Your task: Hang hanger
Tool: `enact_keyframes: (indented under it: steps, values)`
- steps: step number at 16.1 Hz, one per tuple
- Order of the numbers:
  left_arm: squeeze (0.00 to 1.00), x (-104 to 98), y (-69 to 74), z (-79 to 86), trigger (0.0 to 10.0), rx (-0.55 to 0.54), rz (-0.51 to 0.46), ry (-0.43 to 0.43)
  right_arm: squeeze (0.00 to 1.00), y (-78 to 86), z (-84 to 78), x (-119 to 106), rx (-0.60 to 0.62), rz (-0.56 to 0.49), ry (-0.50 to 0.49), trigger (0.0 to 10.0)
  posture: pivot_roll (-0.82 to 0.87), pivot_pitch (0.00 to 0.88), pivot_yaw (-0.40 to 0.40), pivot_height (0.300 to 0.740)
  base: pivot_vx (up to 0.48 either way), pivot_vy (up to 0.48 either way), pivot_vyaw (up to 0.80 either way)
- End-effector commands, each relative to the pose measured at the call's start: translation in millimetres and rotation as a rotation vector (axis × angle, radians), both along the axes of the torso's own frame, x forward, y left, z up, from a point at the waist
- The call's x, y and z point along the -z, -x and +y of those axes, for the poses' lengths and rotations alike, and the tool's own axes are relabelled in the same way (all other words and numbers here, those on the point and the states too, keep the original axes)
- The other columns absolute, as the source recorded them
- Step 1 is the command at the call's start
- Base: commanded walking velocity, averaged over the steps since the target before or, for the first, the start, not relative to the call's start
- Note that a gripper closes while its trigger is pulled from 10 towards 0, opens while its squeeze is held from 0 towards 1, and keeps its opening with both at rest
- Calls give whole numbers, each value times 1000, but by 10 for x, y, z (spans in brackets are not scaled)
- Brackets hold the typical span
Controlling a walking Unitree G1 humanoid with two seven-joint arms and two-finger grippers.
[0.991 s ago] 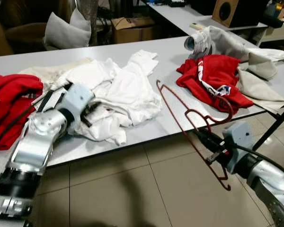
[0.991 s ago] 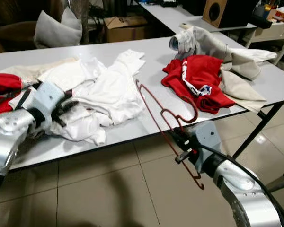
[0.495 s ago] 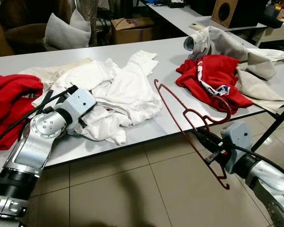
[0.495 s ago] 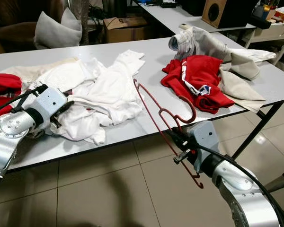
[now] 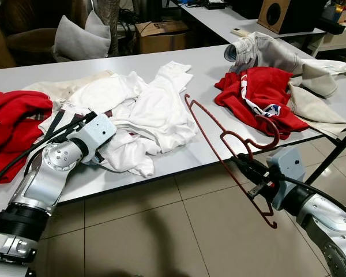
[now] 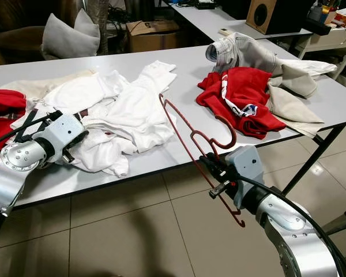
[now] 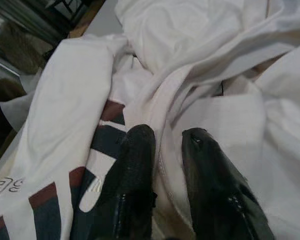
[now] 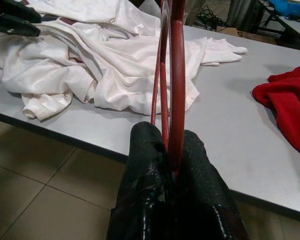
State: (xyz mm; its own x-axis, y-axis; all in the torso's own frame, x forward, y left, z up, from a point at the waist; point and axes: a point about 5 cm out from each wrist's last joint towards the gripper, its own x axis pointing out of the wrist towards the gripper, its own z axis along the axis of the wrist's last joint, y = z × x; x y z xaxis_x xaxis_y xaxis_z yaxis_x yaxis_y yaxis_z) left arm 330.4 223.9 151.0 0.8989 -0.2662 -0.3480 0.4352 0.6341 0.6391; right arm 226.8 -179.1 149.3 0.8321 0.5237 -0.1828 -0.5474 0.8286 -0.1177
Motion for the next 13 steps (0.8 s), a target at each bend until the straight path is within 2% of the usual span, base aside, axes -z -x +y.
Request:
enact_keyframes:
  steps: [1,2,9,12,13]
  values:
    - [0,-28,-32,4,1725,-1,-8,-9,0,-19,7,-20,-9,-13,7,10000,-177,0,11,740,0,0,0]
    - [0,-7,-59,23,0,-25,-4,8,0,-23,17,-21,-15,-14,7,10000,-176,0,12,740,0,0,0]
    - [0,-53,-196,119,0,-115,-53,13,0,-8,52,-37,-41,-21,4,10000,-183,0,18,740,0,0,0]
    - [0,-106,-206,139,0,-108,-57,87,0,-9,36,-40,-51,-20,10,10000,-182,0,18,740,0,0,0]
    - [0,-152,-194,120,0,-86,-61,141,0,-7,33,-37,-52,-20,13,10000,-183,0,21,740,0,0,0]
